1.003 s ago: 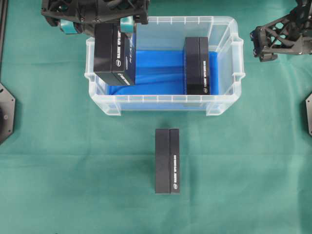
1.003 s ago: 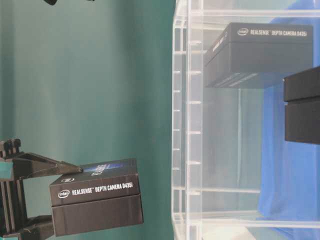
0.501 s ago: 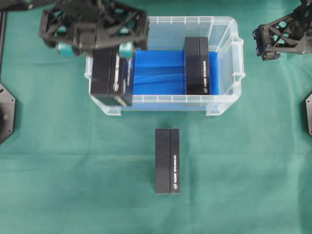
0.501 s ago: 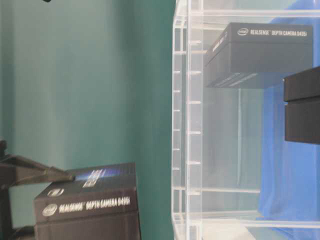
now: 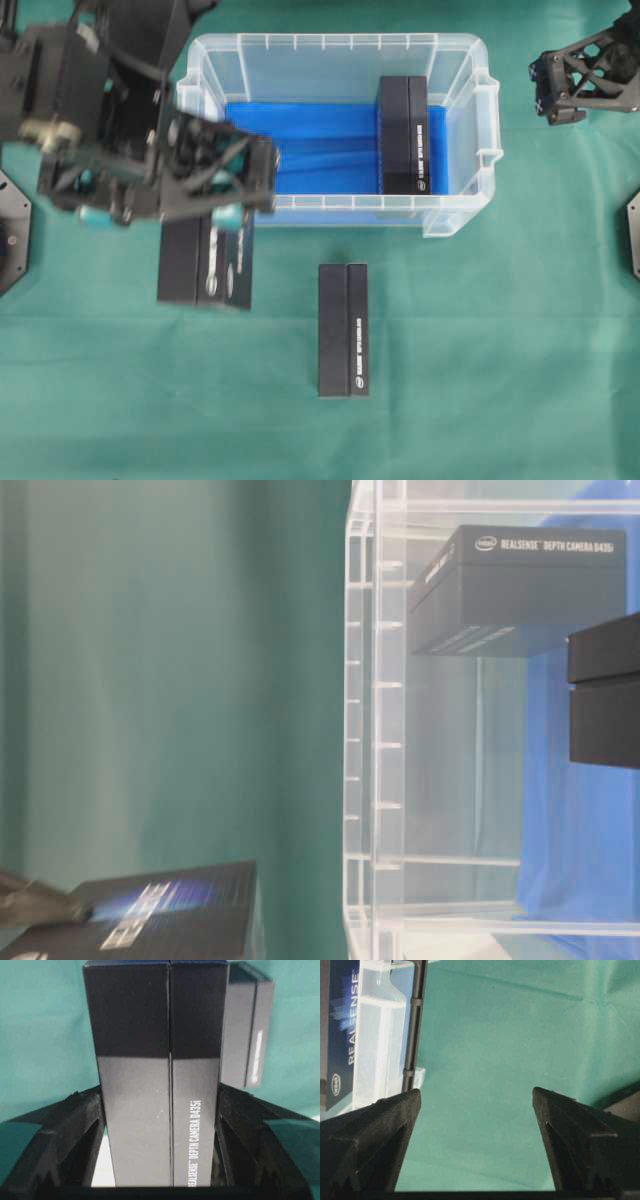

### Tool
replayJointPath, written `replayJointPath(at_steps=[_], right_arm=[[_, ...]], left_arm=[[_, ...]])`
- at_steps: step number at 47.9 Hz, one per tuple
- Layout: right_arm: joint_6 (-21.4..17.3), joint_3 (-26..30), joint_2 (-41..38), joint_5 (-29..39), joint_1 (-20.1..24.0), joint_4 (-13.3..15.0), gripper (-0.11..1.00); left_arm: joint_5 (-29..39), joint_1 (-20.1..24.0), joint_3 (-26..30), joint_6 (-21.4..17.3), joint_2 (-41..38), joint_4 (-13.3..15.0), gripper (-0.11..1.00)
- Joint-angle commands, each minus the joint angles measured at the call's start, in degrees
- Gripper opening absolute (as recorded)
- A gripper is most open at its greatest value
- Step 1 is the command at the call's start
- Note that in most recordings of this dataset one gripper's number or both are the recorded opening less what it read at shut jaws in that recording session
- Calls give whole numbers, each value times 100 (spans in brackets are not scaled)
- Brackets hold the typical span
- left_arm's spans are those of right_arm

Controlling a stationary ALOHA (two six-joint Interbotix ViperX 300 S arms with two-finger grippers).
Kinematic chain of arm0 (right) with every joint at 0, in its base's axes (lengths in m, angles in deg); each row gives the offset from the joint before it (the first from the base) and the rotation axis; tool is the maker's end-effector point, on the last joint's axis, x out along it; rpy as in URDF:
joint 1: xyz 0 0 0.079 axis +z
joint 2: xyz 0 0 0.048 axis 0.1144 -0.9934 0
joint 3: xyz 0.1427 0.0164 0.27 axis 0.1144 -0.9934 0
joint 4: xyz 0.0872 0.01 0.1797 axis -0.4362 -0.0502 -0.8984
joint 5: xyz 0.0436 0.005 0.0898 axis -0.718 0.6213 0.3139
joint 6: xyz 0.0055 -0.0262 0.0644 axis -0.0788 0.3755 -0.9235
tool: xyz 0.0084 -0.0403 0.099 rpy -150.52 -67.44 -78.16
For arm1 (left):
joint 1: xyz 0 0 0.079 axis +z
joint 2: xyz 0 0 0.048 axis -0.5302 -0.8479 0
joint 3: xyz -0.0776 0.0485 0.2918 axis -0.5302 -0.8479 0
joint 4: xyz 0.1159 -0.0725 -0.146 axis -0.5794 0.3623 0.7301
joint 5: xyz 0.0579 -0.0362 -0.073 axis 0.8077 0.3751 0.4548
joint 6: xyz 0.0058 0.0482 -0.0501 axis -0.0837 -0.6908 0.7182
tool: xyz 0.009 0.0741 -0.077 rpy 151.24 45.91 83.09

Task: Take out the box from the case.
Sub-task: 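Carry the held box forward and lower it onto the cloth left of the first box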

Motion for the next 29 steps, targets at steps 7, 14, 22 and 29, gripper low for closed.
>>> replayJointPath(at_steps=[7,14,22,29], right_arm=[[62,62,70,35,-9,18,89],[70,62,70,35,0,18,89],[70,62,70,35,-9,18,89],[70,62,70,35,-9,18,89]], left_arm=[[-123,-606,97,439,176,-18,62],[-149,-914,88,817,158,-18,62],[-149,-976,62,940,176,-44,62],[-149,-984,35,940,167,-62,62]])
